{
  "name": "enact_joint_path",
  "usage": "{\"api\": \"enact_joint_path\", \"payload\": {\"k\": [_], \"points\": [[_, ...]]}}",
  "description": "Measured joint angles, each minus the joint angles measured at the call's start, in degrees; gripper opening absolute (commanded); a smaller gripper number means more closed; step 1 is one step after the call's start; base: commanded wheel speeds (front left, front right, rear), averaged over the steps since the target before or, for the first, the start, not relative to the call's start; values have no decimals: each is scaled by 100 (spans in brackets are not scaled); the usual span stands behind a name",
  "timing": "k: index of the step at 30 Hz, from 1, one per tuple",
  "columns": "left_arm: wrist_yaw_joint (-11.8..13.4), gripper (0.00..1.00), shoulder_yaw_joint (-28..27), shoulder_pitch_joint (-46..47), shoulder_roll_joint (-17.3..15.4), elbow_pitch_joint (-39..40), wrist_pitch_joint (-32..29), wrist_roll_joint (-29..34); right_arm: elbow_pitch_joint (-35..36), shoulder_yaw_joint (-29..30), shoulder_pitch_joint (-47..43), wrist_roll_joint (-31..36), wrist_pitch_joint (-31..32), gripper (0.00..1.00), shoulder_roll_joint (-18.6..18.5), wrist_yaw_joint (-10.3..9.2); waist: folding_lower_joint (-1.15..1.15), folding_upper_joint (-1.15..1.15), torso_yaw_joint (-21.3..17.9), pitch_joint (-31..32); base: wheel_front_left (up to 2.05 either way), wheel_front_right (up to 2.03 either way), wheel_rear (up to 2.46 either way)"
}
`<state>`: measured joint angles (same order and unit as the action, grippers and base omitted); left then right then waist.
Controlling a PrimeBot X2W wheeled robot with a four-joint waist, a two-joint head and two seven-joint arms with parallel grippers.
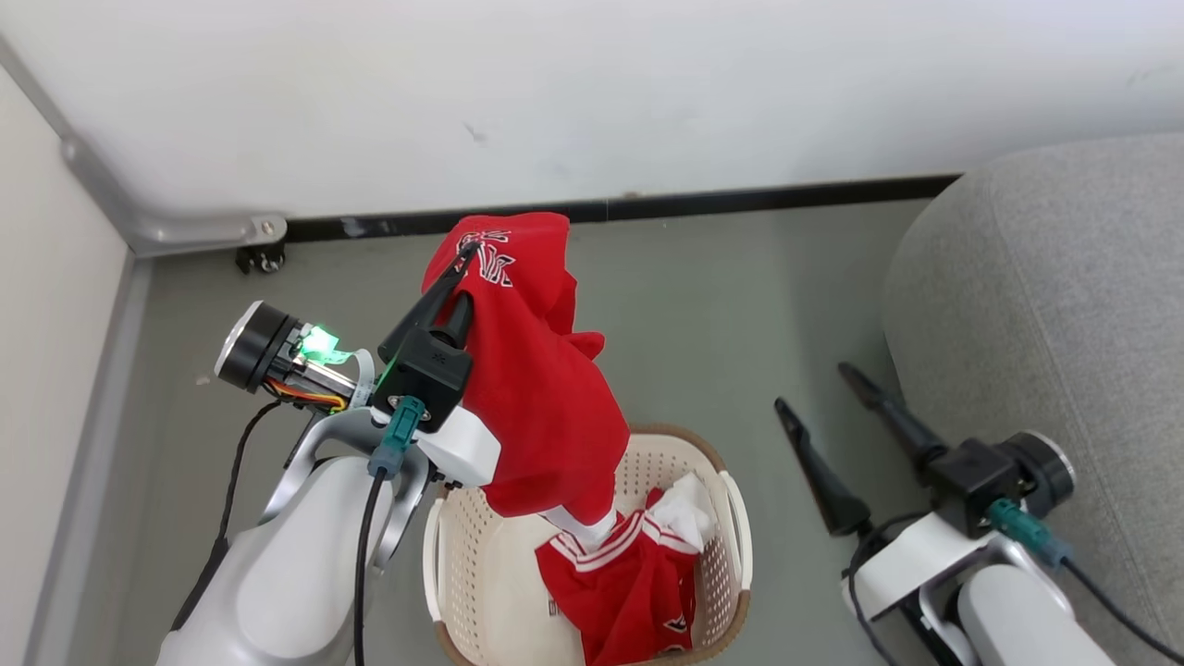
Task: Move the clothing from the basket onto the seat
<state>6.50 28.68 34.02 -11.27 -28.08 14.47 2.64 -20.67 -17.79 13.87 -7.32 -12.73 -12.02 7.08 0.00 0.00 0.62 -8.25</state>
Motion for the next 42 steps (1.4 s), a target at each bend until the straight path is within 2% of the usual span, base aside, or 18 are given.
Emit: {"api": "enact_joint_path", "payload": {"k": [9, 16, 27, 42], "points": [[-164, 0, 79, 1, -108, 183, 0, 0, 69, -710, -186, -382, 241, 100, -153, 0, 0, 0, 42, 417, 0, 0, 0], [-303, 0, 146, 3, -124, 326, 0, 0, 207, -1034, -210, -625, 401, 100, -361, 0, 0, 0, 25, 670, 0, 0, 0], [-588, 0, 307, 4, -77, 532, -38, -80, 353, -1424, -216, -1035, 568, 100, -520, 2, 0, 0, -14, 929, 0, 0, 0], [-803, 0, 583, 13, 141, 827, -243, -94, 126, -1991, 83, -1475, 671, 100, -622, 4, 0, 0, 65, 1006, 0, 0, 0]]}}
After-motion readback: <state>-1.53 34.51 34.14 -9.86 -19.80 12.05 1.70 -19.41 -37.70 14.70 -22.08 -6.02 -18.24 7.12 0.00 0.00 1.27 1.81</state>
